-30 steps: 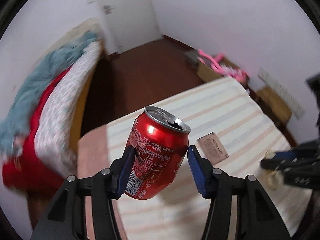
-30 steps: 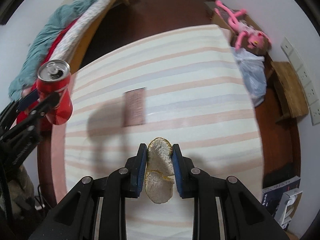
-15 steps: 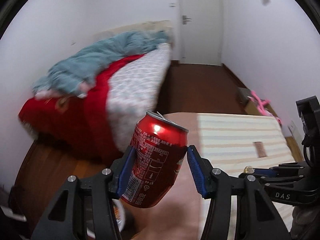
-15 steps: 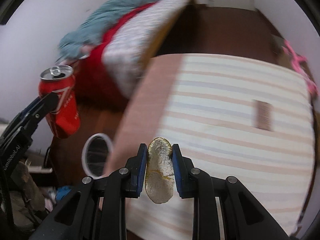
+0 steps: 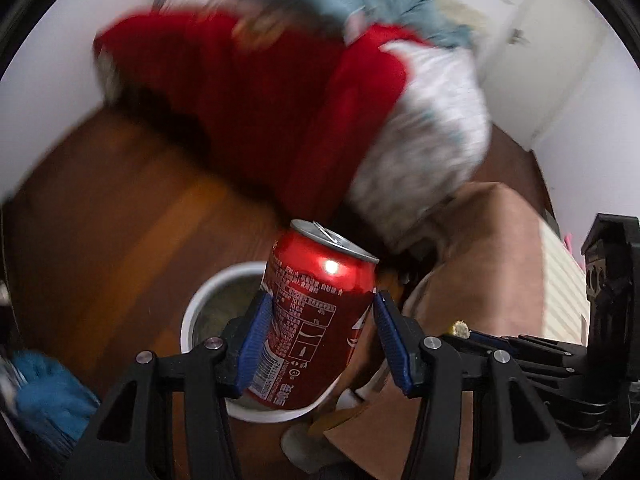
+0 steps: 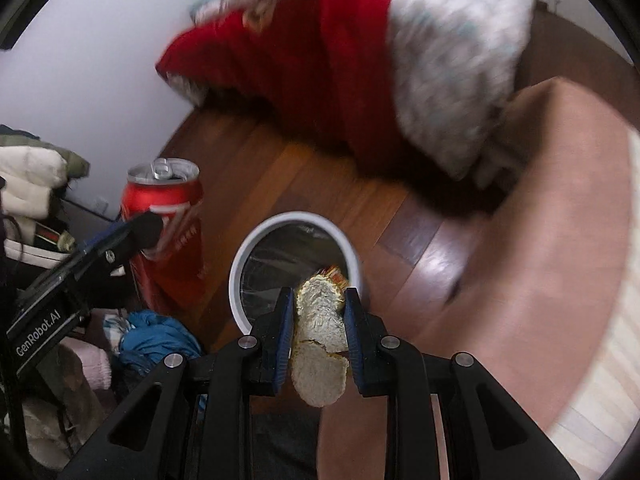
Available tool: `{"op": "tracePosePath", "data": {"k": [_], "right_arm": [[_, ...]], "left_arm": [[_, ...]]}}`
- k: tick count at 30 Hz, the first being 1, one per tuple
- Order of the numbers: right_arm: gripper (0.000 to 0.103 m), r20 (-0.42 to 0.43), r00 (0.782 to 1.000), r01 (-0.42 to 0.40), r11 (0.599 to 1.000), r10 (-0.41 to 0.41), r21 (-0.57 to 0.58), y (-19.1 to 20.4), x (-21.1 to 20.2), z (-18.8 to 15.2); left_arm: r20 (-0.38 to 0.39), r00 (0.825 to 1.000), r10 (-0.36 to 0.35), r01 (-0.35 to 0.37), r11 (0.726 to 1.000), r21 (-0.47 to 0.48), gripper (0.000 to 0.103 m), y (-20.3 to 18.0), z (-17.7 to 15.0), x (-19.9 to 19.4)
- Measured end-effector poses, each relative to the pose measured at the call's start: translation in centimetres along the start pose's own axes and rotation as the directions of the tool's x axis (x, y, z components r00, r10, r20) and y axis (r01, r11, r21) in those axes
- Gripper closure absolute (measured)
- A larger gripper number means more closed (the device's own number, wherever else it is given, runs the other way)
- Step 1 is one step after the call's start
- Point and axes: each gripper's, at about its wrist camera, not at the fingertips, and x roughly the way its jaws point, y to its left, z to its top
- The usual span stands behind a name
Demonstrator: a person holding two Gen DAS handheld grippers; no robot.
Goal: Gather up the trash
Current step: 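Carry the can and crust over the white bin and open both tools to drop them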
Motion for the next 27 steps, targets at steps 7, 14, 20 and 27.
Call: {"op": "tracePosePath", "data": {"k": [7, 14, 20, 27], "right_arm": [[0.077, -0.133, 0.991, 0.008, 1.0, -0.007, 0.01, 1.2, 10.6, 1.9], [0.077, -0.202, 0.979, 0.016, 1.0, -0.015, 0.005, 1.0, 15.6, 3.4], [0.063, -0.242, 0.97, -0.024, 1.0, 0.022, -0.006, 1.0, 18.0, 4.5], [0.0, -0.216, 0.976, -0.011, 0.998, -0.004, -0.065, 2.5, 15.5, 3.8]], "left_arm": [[-0.177, 0.983, -0.038, 0.011, 0.989, -0.151, 0.054, 5.9, -0.9, 8.4], [-0.238, 0.965, -0.11, 0.039, 0.958, -0.285, 0.055, 8.3, -1.2, 11.2], [-0.23, 0.972, -0.044, -0.034, 0.945, -0.326, 0.003, 10.3, -1.9, 8.9], [-0.189, 0.969, 0.157, -0.203, 0.944, -0.258, 0.002, 9.9, -3.7, 3.9]]}}
